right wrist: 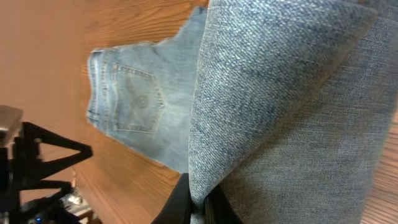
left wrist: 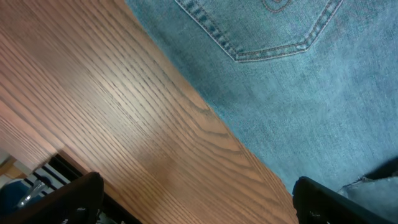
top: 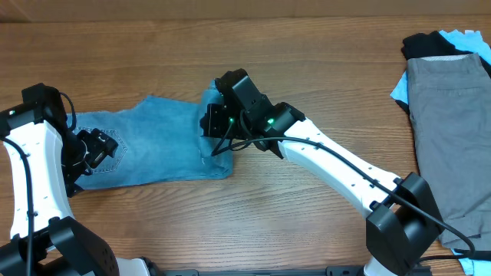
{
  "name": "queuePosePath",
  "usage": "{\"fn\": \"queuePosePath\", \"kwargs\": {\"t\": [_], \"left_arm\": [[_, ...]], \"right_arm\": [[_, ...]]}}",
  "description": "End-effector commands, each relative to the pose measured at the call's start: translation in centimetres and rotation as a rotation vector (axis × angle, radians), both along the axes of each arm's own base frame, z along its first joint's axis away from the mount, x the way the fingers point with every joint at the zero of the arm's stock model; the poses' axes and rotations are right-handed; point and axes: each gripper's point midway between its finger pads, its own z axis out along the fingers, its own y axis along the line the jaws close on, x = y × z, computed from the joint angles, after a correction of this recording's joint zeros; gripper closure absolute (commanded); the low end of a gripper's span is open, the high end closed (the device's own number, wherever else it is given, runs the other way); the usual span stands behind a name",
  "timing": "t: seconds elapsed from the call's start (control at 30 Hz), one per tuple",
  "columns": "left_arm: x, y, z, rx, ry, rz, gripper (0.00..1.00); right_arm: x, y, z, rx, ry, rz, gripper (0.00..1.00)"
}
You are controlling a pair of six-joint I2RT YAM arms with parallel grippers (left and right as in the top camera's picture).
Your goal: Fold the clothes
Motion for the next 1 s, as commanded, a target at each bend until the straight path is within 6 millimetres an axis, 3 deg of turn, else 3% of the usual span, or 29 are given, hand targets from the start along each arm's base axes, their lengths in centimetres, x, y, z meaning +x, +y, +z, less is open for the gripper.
{"fn": "queuePosePath", "kwargs": {"t": [0.0, 0.13, 0.27, 0.4, 0.6, 0.63, 0.7, 0.77, 0.8, 0.9, 0.97], "left_arm": [[0.0, -0.1, -0.1, -0.004, -0.002, -0.022, 0.00], [0.0, -0.1, -0.1, -0.004, -0.002, -0.022, 0.00], [0.0, -0.1, -0.1, -0.004, -0.002, -0.022, 0.00], [0.0, -0.1, -0.1, -0.004, -0.002, -0.022, 0.00], [0.0, -0.2, -0.1, -0.004, -0.001, -0.022, 0.00], [0.0, -0.2, -0.1, -0.005, 0.000, -0.022, 0.00], [-0.1, -0.2, -0.1, -0.006, 0.002, -0.022, 0.00], [-0.1, -0.2, -0.1, -0.006, 0.002, -0.022, 0.00], [-0.1, -0.2, -0.1, -0.006, 0.002, -0.022, 0.00], [-0.1, -0.2, -0.1, -0.007, 0.004, -0.022, 0.00], [-0.2, -0.2, -0.1, -0.008, 0.006, -0.022, 0.00]], "right_arm": [[-0.8, 1.8, 1.7, 0.056, -0.009, 0.040, 0.96], [-1.7, 3.7, -1.4, 0.038, 0.035, 0.087, 0.96], [-2.8, 6.4, -3.2, 0.092, 0.072, 0.147, 0.94], [-3.6, 9.2, -3.2, 0.176, 0.067, 0.192, 0.88], [-3.5, 11.9, -0.5, 0.299, -0.032, 0.221, 0.79], [-3.4, 12.1, -0.1, 0.312, -0.046, 0.223, 0.76], [-3.2, 12.2, 0.1, 0.320, -0.058, 0.220, 0.58], [-3.0, 11.9, 0.0, 0.313, -0.059, 0.220, 0.14], [-2.9, 11.7, -0.3, 0.303, -0.053, 0.217, 0.07], [-2.0, 10.3, -1.0, 0.252, -0.030, 0.211, 0.06], [-0.7, 8.1, -1.4, 0.158, -0.029, 0.200, 0.08]]}}
